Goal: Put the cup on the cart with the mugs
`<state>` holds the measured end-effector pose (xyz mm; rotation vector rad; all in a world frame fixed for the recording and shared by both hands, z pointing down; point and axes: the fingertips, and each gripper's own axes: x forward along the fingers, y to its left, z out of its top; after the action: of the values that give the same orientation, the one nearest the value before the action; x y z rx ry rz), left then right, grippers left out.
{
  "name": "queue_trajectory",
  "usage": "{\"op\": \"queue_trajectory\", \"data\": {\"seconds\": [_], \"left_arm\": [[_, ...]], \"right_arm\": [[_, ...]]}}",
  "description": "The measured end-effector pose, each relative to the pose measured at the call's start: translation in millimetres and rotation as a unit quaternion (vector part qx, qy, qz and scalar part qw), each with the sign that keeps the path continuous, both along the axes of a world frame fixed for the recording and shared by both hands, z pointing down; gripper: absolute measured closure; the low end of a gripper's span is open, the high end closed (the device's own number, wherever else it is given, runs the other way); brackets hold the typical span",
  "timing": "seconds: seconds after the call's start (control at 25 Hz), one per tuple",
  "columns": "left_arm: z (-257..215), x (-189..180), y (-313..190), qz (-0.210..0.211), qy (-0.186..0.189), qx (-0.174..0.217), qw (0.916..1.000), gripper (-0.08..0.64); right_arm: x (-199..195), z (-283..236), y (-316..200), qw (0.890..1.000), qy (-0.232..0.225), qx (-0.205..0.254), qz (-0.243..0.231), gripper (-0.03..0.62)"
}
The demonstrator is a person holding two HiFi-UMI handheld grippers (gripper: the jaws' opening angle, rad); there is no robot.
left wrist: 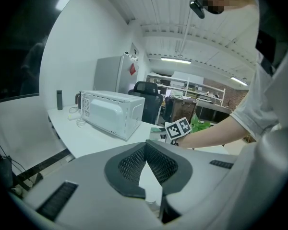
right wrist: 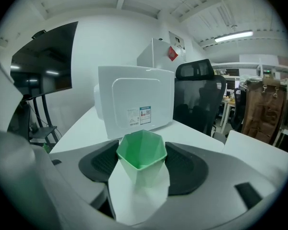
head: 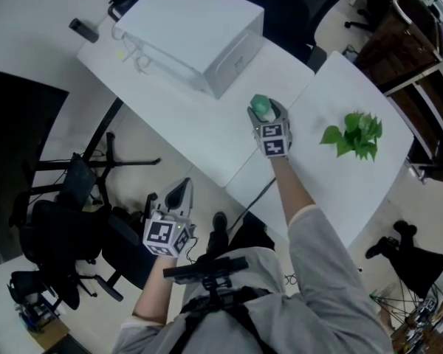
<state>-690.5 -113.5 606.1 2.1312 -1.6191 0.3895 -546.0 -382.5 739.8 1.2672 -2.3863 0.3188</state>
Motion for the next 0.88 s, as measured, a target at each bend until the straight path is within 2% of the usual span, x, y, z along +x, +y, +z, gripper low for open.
{"op": "queue_trajectory", "data": {"seconds": [0.48,0.88], "left_arm": [[-14.5,-9.7,14.7,0.016,0.013,0.039,0.999,0.555],[-31.9,-13.4,40.0,0.064,0.019,0.065,0.9957,0.555]], "right_arm": [[9.7,-74.1,42.5,1.0,0.0,0.018,0.001,0.282],[10.1,-147.2,132.8,0.999,0.002,0.033,-0.011,0.282]]}}
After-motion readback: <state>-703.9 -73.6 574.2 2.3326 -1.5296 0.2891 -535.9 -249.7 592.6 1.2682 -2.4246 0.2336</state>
